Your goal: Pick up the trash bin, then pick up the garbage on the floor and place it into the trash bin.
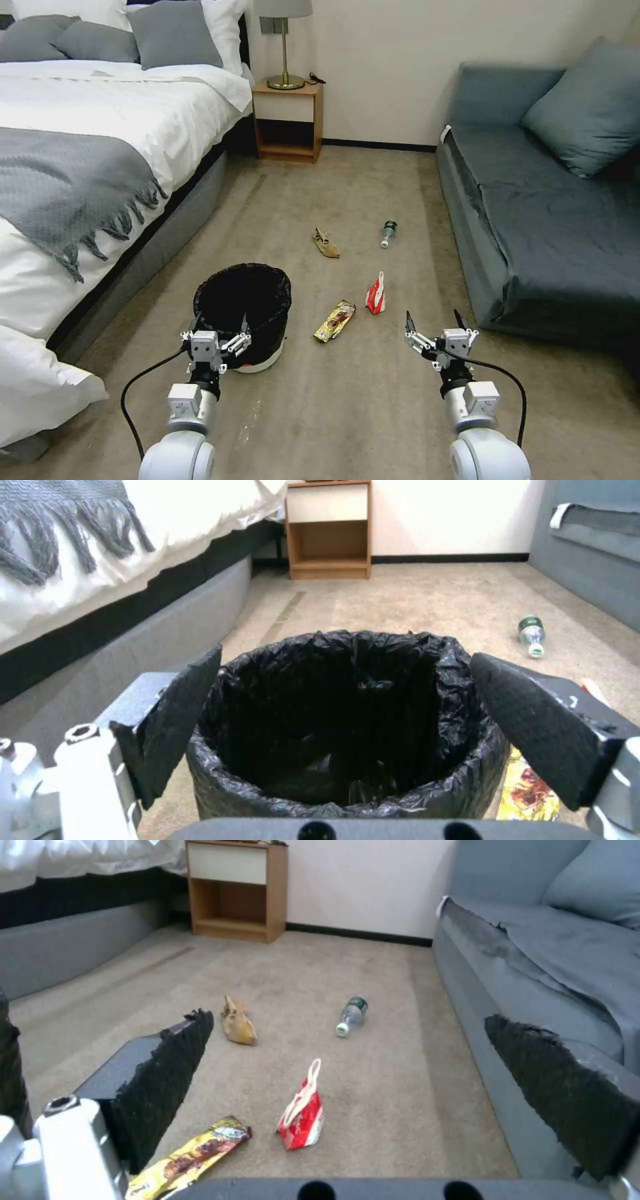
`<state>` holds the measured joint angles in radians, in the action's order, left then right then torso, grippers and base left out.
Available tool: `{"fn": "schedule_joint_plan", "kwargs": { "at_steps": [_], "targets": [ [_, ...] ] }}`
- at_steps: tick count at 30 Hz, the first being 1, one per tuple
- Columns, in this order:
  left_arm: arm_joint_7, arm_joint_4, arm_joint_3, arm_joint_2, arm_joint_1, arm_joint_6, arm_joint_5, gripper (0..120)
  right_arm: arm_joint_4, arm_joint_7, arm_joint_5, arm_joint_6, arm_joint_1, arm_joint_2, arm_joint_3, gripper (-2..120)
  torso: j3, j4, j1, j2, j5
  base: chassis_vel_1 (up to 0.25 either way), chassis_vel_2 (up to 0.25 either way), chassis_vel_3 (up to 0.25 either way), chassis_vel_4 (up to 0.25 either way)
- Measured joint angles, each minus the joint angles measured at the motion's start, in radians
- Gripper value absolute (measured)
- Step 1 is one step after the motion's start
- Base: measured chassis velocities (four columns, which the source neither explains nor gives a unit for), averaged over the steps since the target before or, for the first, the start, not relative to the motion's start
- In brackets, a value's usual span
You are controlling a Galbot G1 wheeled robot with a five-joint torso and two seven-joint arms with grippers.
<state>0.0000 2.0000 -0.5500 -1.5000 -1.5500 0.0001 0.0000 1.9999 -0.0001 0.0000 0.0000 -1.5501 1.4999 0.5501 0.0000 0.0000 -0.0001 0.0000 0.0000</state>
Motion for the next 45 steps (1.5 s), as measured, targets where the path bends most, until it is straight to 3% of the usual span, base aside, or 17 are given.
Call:
{"fn": "schedule_joint_plan", "kwargs": {
  "at_steps": [22,25,26,29,30,33,38,45],
  "targets": [
    [-0.003,0.002,0.000,0.001,0.000,0.001,-0.002,100,0.000,0.000,0.000,0.000,0.000,0.000,0.000,100,0.000,0.0000,0.000,0.000,-0.0001,0.000,0.000,0.000,0.000],
    [-0.085,0.064,-0.029,0.025,-0.002,0.024,-0.069,98,0.018,0.004,0.008,-0.014,-0.009,0.007,0.012,100,0.000,0.0002,0.000,0.000,0.0004,0.000,0.000,0.000,0.000],
    [-0.085,0.064,-0.029,0.025,-0.002,0.024,-0.069,98,0.018,0.004,0.008,-0.014,-0.009,0.007,0.012,100,0.000,0.0002,0.000,0.000,0.0004,0.000,0.000,0.000,0.000],
    [-0.213,0.158,-0.074,0.063,-0.006,0.062,-0.175,98,0.130,0.045,0.057,-0.097,-0.066,0.048,0.080,100,0.000,0.0000,0.000,0.000,-0.0002,0.000,0.000,0.000,0.000],
    [-0.213,0.158,-0.074,0.063,-0.006,0.062,-0.175,98,0.130,0.045,0.057,-0.097,-0.066,0.048,0.080,100,0.000,0.0000,0.000,0.000,-0.0002,0.000,0.000,0.000,0.000],
    [-0.315,0.232,-0.105,0.094,-0.003,0.109,-0.270,98,0.259,0.094,0.113,-0.193,-0.132,0.098,0.158,100,0.000,-0.0001,0.000,0.000,0.0000,0.000,0.000,0.000,0.000],
    [-0.328,0.250,-0.104,0.103,0.003,0.140,-0.299,96,0.315,0.104,0.133,-0.256,-0.147,0.083,0.175,100,0.000,-0.0001,0.000,0.000,-0.0003,0.000,0.000,0.000,0.000],
    [-0.320,0.237,-0.119,0.111,0.003,0.137,-0.296,91,0.300,0.104,0.127,-0.259,-0.136,0.081,0.157,100,0.000,0.0000,0.000,0.000,0.0000,0.000,0.000,0.000,0.000]
  ]
}}
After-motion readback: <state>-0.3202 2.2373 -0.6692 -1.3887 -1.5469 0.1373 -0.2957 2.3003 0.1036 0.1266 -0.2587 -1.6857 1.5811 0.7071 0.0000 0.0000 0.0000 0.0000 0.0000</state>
